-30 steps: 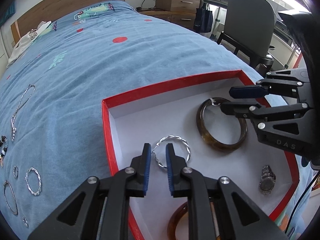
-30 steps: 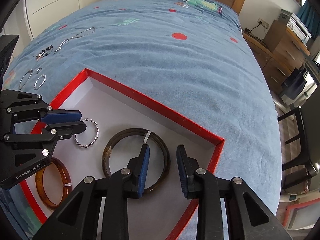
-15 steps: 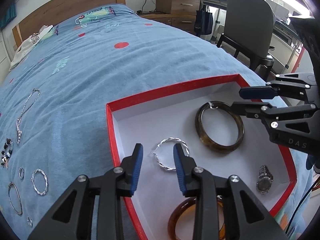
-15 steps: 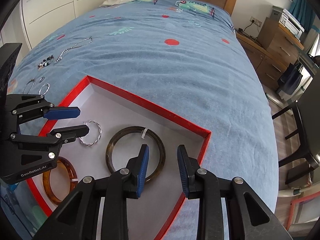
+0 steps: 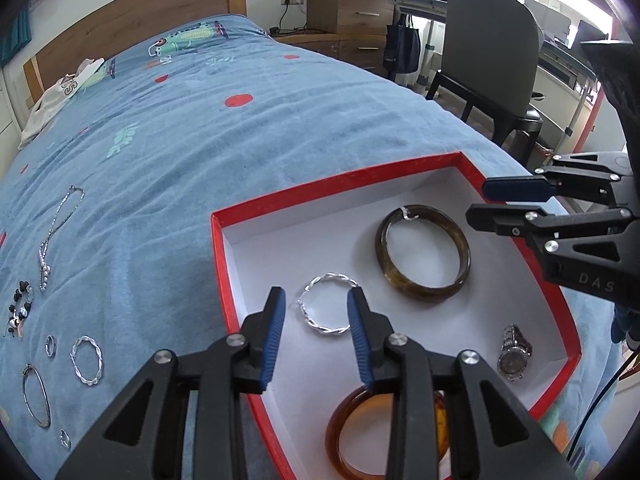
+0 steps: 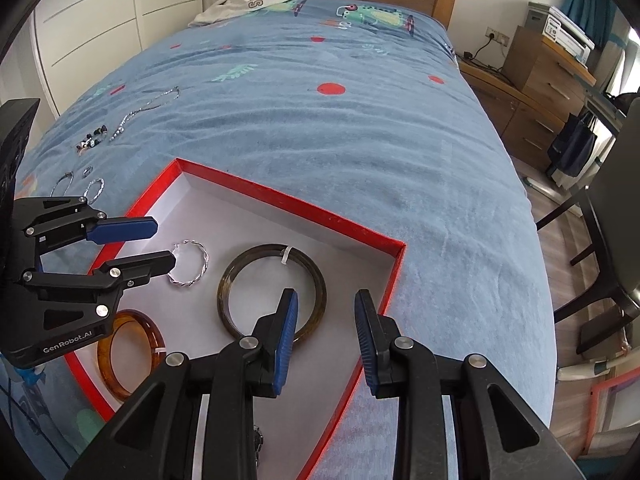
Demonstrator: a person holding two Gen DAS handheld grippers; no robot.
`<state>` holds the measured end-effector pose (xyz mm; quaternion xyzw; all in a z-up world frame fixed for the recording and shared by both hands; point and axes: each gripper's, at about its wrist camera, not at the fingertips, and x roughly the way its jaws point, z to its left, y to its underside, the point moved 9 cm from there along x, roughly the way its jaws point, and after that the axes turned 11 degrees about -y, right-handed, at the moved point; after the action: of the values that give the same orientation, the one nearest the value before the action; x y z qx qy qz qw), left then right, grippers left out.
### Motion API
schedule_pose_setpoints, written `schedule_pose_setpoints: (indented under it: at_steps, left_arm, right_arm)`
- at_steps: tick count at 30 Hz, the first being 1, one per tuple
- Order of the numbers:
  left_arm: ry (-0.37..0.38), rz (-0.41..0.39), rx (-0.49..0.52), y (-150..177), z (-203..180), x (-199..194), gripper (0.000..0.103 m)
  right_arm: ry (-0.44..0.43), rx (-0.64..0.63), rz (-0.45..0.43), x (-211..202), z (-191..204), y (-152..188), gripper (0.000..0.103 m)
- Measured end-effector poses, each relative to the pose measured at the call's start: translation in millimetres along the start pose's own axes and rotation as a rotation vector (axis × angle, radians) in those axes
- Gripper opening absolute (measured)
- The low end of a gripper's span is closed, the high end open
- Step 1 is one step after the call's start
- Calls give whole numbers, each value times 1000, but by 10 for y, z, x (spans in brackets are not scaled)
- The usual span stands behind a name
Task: Organize jewelry
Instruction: 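Lift both open tools away from the red box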
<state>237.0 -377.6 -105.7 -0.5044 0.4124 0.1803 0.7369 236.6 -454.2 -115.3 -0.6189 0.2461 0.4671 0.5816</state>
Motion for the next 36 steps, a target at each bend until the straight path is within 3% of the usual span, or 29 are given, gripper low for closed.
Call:
schedule_pose_setpoints:
  at_steps: [20,36]
  left_arm:
    - [-20,-21,-26,79,137,-493,31]
    - [-80,-64,-88,332,556,-1312,31]
  right_arm:
    - [1,56,-38,-348,134,127,29]
    - [-40,51,-105,-880,741,141,29]
